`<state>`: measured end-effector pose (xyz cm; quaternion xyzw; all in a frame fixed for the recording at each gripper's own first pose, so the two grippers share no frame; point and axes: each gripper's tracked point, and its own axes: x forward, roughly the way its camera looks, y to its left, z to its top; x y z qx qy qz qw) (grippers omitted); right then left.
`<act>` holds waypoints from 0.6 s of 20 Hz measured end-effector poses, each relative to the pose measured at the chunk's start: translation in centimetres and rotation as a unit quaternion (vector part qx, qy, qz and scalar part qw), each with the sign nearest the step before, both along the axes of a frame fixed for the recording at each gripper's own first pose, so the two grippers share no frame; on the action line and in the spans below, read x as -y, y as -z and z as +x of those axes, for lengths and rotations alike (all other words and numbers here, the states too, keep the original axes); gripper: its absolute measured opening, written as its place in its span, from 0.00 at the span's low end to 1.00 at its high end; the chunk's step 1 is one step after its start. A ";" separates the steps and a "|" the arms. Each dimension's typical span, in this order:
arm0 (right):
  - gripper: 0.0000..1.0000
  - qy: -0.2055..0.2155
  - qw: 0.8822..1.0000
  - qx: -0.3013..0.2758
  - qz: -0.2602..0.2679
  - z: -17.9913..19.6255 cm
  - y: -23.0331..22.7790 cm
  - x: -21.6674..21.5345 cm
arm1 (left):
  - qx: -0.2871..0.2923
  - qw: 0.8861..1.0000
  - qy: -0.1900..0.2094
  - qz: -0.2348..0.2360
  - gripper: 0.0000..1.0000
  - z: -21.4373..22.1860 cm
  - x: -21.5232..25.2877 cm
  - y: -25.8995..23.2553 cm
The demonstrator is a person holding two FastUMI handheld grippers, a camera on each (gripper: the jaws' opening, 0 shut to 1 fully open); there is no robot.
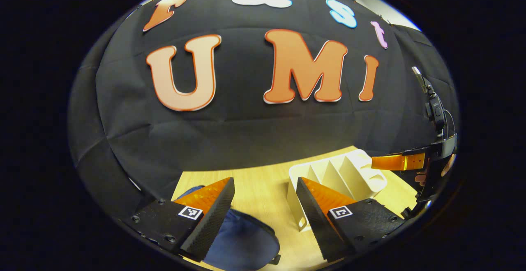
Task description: Open the schoolbag, grab two books from the bookshelf and put them into the schoolbag.
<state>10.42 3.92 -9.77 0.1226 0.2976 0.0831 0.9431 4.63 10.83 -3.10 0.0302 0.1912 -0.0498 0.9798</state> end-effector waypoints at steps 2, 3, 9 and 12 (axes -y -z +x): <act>0.93 0.010 0.999 0.041 -0.015 0.5 -1.9 1.4 | 0.025 1.000 0.002 0.001 0.96 0.7 1.5 -1.3; 0.93 0.015 0.998 0.064 -0.026 0.5 -3.1 2.2 | 0.038 0.999 0.003 -0.001 0.96 0.9 2.2 -1.9; 0.94 0.045 0.977 0.194 -0.078 0.4 -9.6 5.1 | 0.094 0.995 -0.007 -0.016 0.95 0.7 6.0 -4.9; 0.93 0.073 0.966 0.236 -0.078 0.1 -11.4 6.2 | 0.148 0.988 -0.024 -0.025 0.94 0.8 6.5 -7.2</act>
